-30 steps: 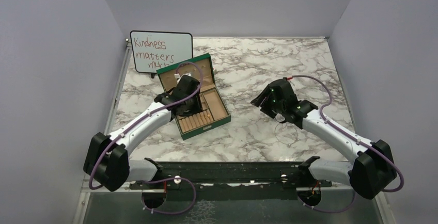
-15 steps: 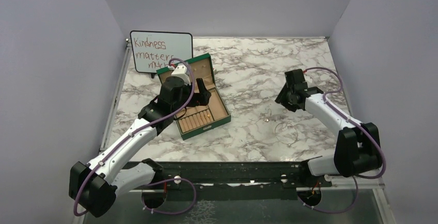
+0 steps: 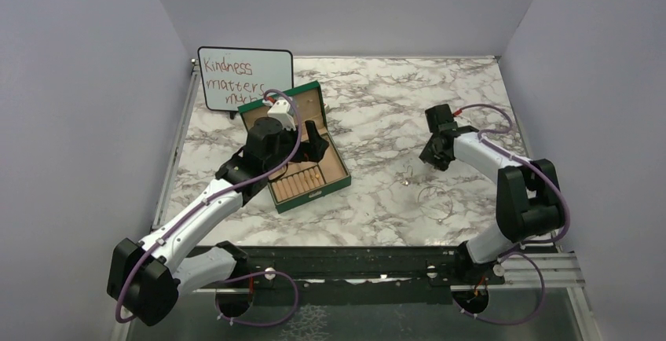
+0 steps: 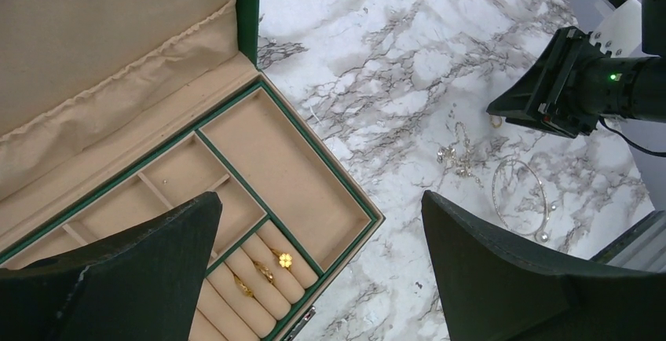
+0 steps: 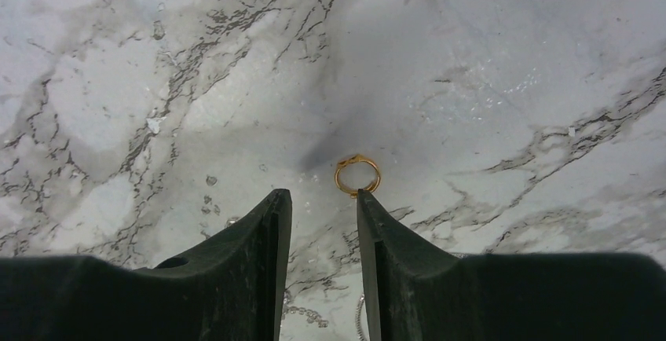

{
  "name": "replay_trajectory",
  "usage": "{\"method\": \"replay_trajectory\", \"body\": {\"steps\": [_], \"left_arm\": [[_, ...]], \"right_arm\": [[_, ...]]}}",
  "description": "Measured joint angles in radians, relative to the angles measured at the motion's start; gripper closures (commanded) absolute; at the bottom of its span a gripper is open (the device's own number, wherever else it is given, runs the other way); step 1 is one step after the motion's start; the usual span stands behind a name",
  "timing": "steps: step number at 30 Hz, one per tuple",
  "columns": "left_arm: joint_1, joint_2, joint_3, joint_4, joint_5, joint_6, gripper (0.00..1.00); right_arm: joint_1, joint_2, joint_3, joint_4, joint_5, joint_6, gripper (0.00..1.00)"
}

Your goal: Organize the mixed jewelry

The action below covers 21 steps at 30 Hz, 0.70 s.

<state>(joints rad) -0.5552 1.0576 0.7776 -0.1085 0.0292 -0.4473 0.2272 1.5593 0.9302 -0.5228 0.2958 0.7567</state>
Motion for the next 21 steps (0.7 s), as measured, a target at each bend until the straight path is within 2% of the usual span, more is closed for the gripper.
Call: {"method": "replay_trajectory", "body": {"steps": [7,21], "left_arm": [[0.000,0.000,-0.015,0.007,0.000,0.000,0.01],[0.000,0.000,-0.016,0.010,-0.002,0.000,0.01]], "right_arm": [[0.000,0.050,0.000,0.001,0.029,0.053,0.61],[-0.009,0.083,0.000,0.041,0.045,0.062,0.75]]}}
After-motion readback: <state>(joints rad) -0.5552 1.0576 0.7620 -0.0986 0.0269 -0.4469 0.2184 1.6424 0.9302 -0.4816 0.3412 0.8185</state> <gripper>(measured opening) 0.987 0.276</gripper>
